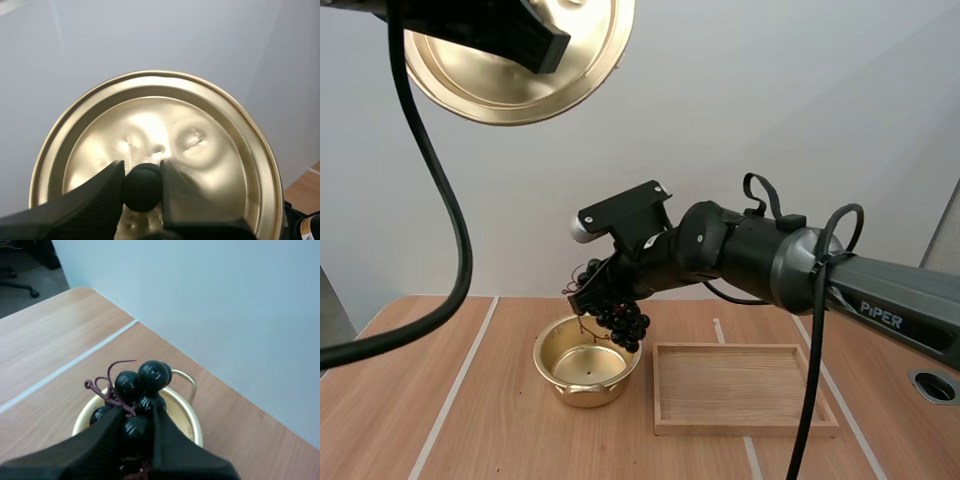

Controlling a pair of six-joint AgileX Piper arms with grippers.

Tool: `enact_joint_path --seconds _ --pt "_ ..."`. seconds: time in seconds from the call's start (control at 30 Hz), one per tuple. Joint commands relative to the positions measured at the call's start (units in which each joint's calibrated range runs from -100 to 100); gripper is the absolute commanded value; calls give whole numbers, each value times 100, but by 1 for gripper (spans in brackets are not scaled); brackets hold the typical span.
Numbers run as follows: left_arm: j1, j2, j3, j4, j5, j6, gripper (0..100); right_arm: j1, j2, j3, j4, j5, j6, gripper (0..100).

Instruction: Open the lid, put the grape in the pot, and close it

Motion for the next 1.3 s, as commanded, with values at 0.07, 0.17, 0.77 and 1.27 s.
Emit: enact_joint_path --seconds 0.07,0.17,0.77,1.27 --pt "-29 -40 -40 64 -83 -59 0 255 462 -387 26 -107 -83 0" --pt "-29 -40 -40 79 -83 -59 0 264 858 -510 -27 -124 -83 0" --pt "-29 -40 -40 557 -67 -59 0 264 2034 -525 -419 341 -32 85" --pt "-29 -17 -40 607 -65 -248 0 -44 297 -525 -1111 2214 555 99"
